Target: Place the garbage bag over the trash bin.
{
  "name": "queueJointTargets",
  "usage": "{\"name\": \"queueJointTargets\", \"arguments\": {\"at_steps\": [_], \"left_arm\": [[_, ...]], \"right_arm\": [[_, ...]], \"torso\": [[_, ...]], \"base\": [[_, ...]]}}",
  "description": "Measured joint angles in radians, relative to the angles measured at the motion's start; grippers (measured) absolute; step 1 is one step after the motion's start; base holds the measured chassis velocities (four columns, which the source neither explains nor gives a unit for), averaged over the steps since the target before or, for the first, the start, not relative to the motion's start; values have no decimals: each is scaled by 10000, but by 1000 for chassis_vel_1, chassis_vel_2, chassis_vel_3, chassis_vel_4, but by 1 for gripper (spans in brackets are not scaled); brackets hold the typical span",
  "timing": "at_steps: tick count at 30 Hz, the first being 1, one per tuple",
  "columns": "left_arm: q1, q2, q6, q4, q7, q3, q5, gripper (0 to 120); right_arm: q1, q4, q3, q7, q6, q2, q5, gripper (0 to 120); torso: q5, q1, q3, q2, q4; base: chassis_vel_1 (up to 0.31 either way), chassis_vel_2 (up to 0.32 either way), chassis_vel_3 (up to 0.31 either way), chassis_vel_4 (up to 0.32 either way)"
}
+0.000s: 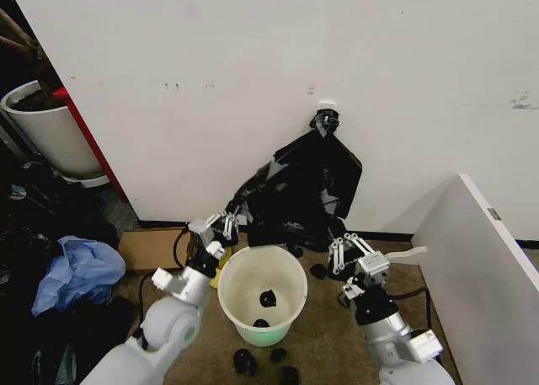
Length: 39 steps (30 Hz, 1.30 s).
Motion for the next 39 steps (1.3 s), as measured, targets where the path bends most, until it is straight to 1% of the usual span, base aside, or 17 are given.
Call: {"name": "queueJointTargets", "arguments": {"at_steps": [1, 2, 3, 4, 5, 9, 10, 12, 13, 17, 21, 25, 27, 30, 32, 34, 39], "left_arm": [[293, 280, 393, -376, -125, -19, -98, 0], [310, 299, 423, -400, -139, -21, -101, 0], [591, 708, 1171, -902, -622, -46, -104, 0], [701, 923, 1699, -1189, -944, -68, -79, 0], [701, 923, 1699, -1189, -944, -68, -79, 0], [848, 1313, 3251, -1882, -1840, -167, -120, 0], [847, 1322, 3429, -1901, -1940, -175, -40, 0], [840, 1268, 3554, -1833, -2038, -180, 331, 0], [840, 1268, 3554, -1833, -2038, -180, 331, 0], [858, 1102, 3560, -1875, -2226, -274, 660, 0], [809, 1030, 3578, -2138, -2373, -624, 633, 0], [873, 1111, 3931, -2660, -2737, -1091, 277, 0], [999, 1228, 4208, -2933, -3071, -1213, 209, 0], [1096, 1294, 4460, -3132, -3356, -1260, 163, 0], [1149, 1315, 4985, -3308, -3908, -1189, 16, 0], [1140, 1293, 5289, -3324, -4232, -1033, -197, 0], [1114, 1209, 5676, -3125, -4483, -704, -572, 0]], "right_arm": [[19, 121, 10, -124, -193, -127, 561, 0], [19, 135, 10, -124, -215, -136, 593, 0], [-8, 452, -3, 72, -825, -320, 1157, 0], [-33, 671, -21, 406, -1378, -426, 1441, 0], [-33, 671, -21, 406, -1378, -426, 1441, 0], [117, 1061, -100, 1318, -3026, -657, 2639, 0], [193, 1088, -129, 1438, -3299, -719, 3007, 0], [335, 1060, -212, 1520, -3471, -772, 3590, 0], [335, 1060, -212, 1520, -3471, -772, 3590, 0], [529, 806, -349, 1291, -3240, -568, 4189, 0], [638, 816, -468, 920, -2932, -400, 4722, 0], [654, 1021, -616, 585, -2704, -299, 5284, 0], [634, 1237, -817, 920, -2854, -287, 5649, 0], [617, 1342, -965, 1210, -3034, -270, 5790, 0], [611, 1354, -1128, 1672, -3278, -218, 5779, 0], [643, 1298, -1258, 2135, -3508, -180, 5834, 0], [710, 1000, -1459, 2852, -3845, -128, 5959, 0]], "torso": [[0, 0, 0, 0, 0], [0, 0, 0, 0, 0], [1, 0, 0, 0, 1], [-1, 0, 0, 0, 0], [-1, 0, 0, 0, 0], [2, 0, 0, 0, -1], [2, 0, 0, 0, -1], [0, 0, 1, -1, -1], [0, 0, 1, -1, -1], [0, 1, 2, -3, -1], [0, 2, 1, -3, -1], [0, 2, 1, -3, 0], [0, 1, 1, -3, -1], [0, 1, 1, -3, 0], [2, 1, 1, -3, 0], [0, 1, 1, -3, -1], [0, 1, 1, -3, -1]], "base": [[0, 0, 0, 0], [0, 0, 0, 0], [0, 0, 0, 0], [0, 0, 0, 0], [0, 0, 0, 0], [0, 0, 0, 0], [0, 0, 0, 0], [0, 0, 0, 0], [0, 0, 0, 0], [0, 0, 0, 0], [0, 0, 0, 0], [0, 0, 0, 0], [0, 0, 0, 0], [0, 0, 0, 0], [0, 0, 0, 0], [0, 0, 0, 0], [0, 0, 0, 0]]}}
